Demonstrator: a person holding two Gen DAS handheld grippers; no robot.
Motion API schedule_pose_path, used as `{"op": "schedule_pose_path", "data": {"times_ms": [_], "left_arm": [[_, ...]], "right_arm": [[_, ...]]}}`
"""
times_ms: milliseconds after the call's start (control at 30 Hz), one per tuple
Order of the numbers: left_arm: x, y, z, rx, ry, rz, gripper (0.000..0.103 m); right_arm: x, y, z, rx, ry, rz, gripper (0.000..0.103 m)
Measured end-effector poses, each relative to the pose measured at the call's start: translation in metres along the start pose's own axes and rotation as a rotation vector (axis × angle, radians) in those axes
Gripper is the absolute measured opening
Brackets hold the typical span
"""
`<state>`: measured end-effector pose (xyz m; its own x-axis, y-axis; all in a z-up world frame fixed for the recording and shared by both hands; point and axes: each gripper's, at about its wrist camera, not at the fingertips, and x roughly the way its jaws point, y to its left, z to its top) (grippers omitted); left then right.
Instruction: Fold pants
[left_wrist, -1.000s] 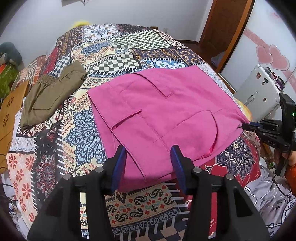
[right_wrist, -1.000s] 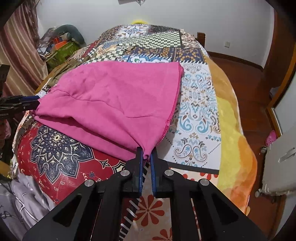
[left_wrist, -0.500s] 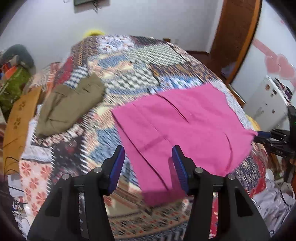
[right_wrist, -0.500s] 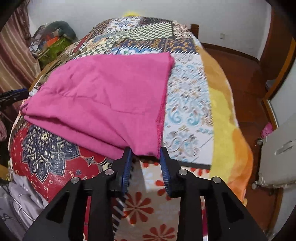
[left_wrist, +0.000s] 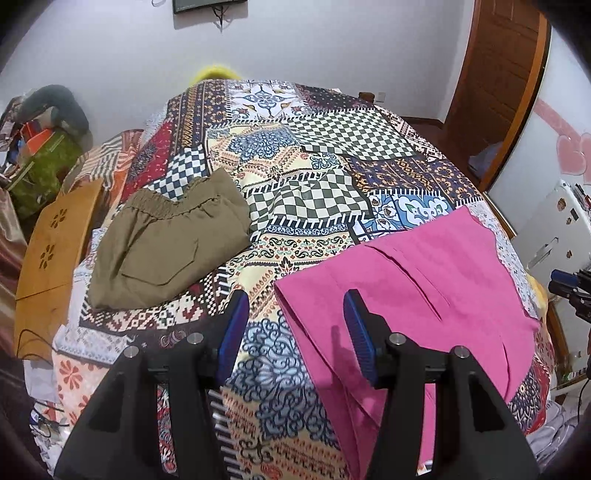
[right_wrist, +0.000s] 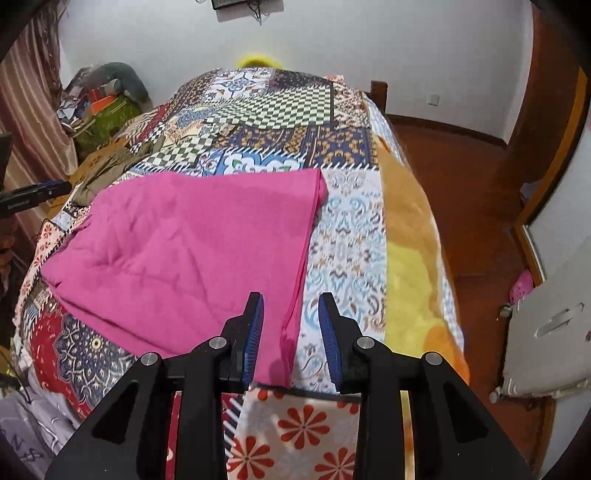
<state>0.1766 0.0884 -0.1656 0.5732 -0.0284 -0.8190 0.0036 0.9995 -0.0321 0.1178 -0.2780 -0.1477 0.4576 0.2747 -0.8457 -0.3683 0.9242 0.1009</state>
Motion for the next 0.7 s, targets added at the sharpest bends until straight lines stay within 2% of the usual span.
{"op": "schedule_pose_path", "data": {"times_ms": [300, 567, 700], "left_arm": [[0.043, 0.0, 0.005, -0.014, 0.074, -0.041, 0.053], [0.062, 0.003, 0.007, -0.019, 0.101, -0.067, 0.053], [0.069, 0.006, 0.006, -0.042, 0.111, -0.094, 0.049]], "right_arm": [[0.036, 0.002, 0.042, -0.028, -0.024, 0.018, 0.028], [0.077, -0.001, 0.074, -0.027, -0.015, 0.026, 0.029], [0.093, -0.007, 0.082, -0.013, -0.009, 0.023, 0.038]]}}
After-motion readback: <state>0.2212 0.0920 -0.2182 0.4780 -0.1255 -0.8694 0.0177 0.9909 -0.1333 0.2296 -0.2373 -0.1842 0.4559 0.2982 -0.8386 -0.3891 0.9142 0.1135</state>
